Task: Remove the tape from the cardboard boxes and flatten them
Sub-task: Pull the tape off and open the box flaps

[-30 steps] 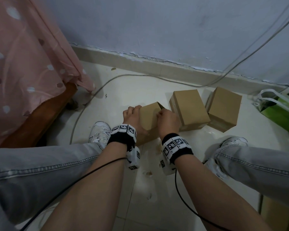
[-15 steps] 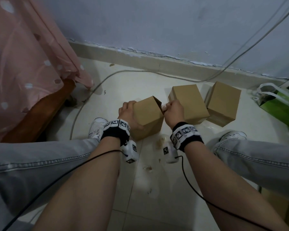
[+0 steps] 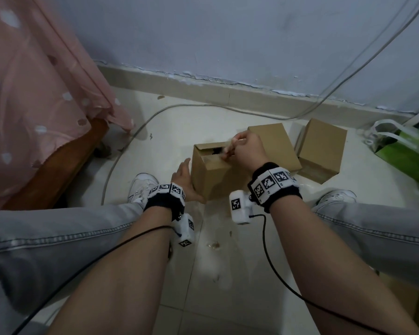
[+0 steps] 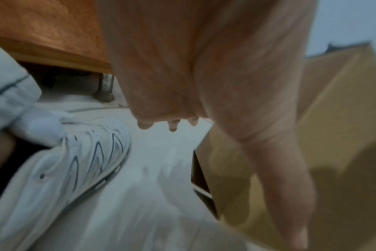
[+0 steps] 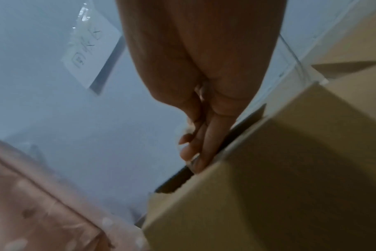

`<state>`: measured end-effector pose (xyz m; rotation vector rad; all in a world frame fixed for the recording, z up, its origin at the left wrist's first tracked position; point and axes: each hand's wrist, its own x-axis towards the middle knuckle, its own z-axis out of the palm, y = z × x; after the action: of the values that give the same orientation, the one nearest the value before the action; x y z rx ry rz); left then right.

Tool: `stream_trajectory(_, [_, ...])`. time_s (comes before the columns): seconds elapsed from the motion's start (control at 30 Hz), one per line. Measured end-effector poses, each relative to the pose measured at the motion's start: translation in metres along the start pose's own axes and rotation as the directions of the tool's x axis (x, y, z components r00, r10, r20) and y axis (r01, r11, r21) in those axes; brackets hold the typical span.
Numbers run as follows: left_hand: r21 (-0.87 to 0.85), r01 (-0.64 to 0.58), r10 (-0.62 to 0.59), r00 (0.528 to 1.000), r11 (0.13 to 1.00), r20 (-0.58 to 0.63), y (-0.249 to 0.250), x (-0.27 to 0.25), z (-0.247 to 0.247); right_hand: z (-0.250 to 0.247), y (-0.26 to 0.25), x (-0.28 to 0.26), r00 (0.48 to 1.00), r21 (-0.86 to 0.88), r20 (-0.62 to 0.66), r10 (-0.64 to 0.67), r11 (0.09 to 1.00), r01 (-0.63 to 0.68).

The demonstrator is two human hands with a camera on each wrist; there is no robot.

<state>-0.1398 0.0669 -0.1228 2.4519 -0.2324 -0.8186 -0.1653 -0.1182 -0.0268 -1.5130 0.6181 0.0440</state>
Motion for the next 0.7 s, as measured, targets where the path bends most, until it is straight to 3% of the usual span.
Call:
stream_trajectory(0.17, [-0.32, -0.201, 0.18, 0.979, 0.926, -0.096, 0.03, 0.003, -0.009, -0.011, 0.011, 0.0, 0.99, -0.182, 0.096, 0.103, 0.98, -0.084])
stream_trajectory(0.33, [0.004, -0.253, 0.253, 0.966, 0.967, 0.056, 0.037, 0.005, -0.001, -0.022, 0.026, -0.001, 0.978, -0.193, 0.145, 0.148, 0.974, -0.118])
stream_trajectory(0.4, [0.04, -0.223, 0.222, 0.974, 0.974, 0.034, 0.035, 0.006, 0.008, -0.021, 0.027, 0.001, 0.981, -0.242, 0.135, 0.14, 0.965, -0.105])
stream_trajectory(0.5, [0.064, -0.191, 0.193, 0.981, 0.98, -0.019, 0.029, 0.005, 0.014, -0.029, 0.032, 0.01, 0.99, -0.208, -0.045, 0.131, 0.968, -0.138])
stream_trajectory(0.6, [0.061, -0.154, 0.157, 0.987, 0.986, -0.039, 0.014, 0.004, 0.013, -0.04, 0.04, 0.018, 0.965, -0.159, -0.225, 0.136, 0.972, -0.174])
stream_trajectory(0.7, [0.077, -0.114, 0.118, 0.991, 0.991, -0.058, -0.001, 0.001, 0.012, -0.049, 0.039, 0.02, 0.925, 0.054, -0.326, 0.194, 0.981, -0.186])
